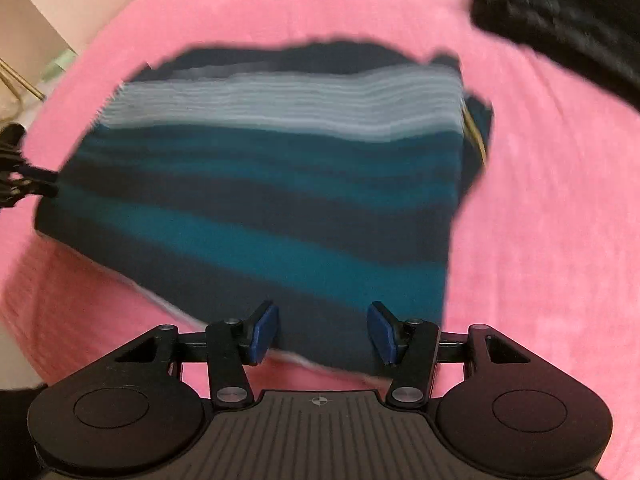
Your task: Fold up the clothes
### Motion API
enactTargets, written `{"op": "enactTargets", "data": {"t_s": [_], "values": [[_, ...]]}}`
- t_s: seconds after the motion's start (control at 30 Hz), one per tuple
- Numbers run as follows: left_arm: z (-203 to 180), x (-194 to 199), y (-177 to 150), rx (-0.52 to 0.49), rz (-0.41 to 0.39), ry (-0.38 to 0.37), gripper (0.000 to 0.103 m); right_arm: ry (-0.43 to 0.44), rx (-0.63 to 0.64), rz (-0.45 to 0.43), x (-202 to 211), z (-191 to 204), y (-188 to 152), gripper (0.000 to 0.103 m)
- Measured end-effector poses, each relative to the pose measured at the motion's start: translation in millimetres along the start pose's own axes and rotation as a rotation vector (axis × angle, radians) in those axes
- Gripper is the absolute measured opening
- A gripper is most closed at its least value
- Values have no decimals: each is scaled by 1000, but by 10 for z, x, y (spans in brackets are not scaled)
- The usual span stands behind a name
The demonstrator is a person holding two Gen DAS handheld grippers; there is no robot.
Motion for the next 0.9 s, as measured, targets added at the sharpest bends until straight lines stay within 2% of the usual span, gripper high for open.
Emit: {"op": "enactTargets", "data": {"t_s": [0.1, 0.17, 0.3, 0.37, 0.4, 0.53, 0.63, 0.7, 0.8, 0.87, 0.9], "values": [[-19, -203, -189, -23, 62, 33, 15, -5, -15, 20, -85, -54, -63, 54], [33, -173, -239, -7, 54, 30, 19, -36, 27, 29, -40, 11, -11, 54], [105, 19, -241, -9, 20, 36, 20, -102, 136, -22, 187, 315, 79, 56], [147, 86, -251, -26, -1, 27, 20, -128, 207, -57, 272, 576, 120, 87], [169, 114, -255, -36, -12, 22, 20, -141, 246, -78, 284, 757, 140, 89], [289, 199, -330, -119, -43, 11, 24, -130, 412, -106, 80, 1627, 167, 89], [406, 254, -440, -230, -77, 48, 27, -122, 572, -112, -190, 2361, 168, 88], [486, 270, -500, -305, -97, 79, 31, -181, 787, -149, -356, 2891, 133, 88], [576, 249, -540, -419, -146, 110, 42, -245, 944, -134, -663, 3396, 171, 87], [616, 229, -539, -482, -187, 130, 57, -270, 982, -116, -880, 3545, 241, 67], [629, 214, -528, -513, -213, 142, 63, -283, 993, -107, -981, 3589, 278, 62]]}}
Point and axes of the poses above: each gripper's, at about its wrist camera, not at the fingertips, and x roughly against the way its jaws point, z to its left, y to its top, the point moved 7 cm from there along -x, roughly the way its jaws point, and after that the axes turned 12 degrees about z, right-handed, at the moved point
